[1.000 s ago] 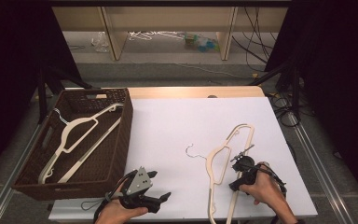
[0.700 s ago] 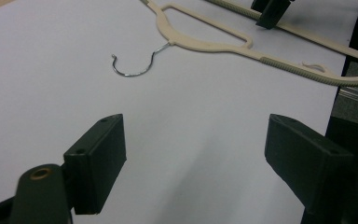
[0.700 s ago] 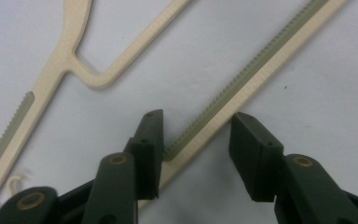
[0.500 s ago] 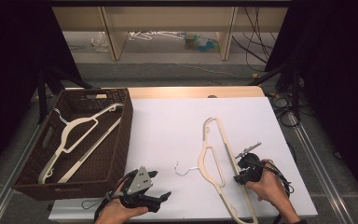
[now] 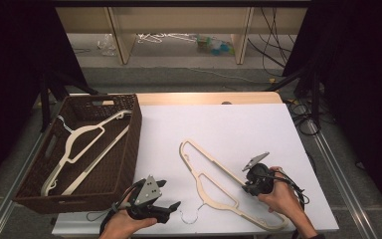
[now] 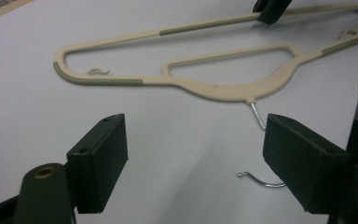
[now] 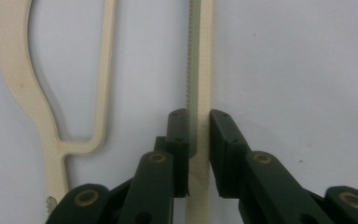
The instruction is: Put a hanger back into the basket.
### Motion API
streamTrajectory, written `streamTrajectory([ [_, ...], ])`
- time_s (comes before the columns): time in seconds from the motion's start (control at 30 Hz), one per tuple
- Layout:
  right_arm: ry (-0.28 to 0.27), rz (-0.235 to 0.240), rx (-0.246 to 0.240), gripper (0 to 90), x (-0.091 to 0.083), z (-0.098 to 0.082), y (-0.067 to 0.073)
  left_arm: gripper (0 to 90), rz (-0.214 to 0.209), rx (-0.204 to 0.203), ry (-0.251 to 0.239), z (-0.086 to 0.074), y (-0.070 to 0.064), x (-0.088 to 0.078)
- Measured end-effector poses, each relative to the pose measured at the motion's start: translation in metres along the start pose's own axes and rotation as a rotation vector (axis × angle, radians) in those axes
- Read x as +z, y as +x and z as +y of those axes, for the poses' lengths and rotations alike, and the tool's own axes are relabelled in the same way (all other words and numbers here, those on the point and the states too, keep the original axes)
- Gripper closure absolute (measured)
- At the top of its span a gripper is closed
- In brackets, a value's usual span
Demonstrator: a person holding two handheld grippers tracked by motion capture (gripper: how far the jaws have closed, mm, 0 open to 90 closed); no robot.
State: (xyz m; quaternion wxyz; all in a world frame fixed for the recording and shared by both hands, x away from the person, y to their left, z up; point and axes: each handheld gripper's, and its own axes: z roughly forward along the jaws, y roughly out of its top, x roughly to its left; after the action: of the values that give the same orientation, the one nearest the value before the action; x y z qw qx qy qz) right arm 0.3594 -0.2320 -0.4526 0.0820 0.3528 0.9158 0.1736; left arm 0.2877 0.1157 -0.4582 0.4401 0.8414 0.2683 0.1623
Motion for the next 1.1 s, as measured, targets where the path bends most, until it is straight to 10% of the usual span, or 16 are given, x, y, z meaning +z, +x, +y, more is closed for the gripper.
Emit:
streamTrajectory([
  [1.1, -0.027, -0.050, -0.130, 79.1, -0.043, 0.021, 0.020, 26.8, 0.003, 0.467, 0.142, 0.020, -0.028, 0.073],
])
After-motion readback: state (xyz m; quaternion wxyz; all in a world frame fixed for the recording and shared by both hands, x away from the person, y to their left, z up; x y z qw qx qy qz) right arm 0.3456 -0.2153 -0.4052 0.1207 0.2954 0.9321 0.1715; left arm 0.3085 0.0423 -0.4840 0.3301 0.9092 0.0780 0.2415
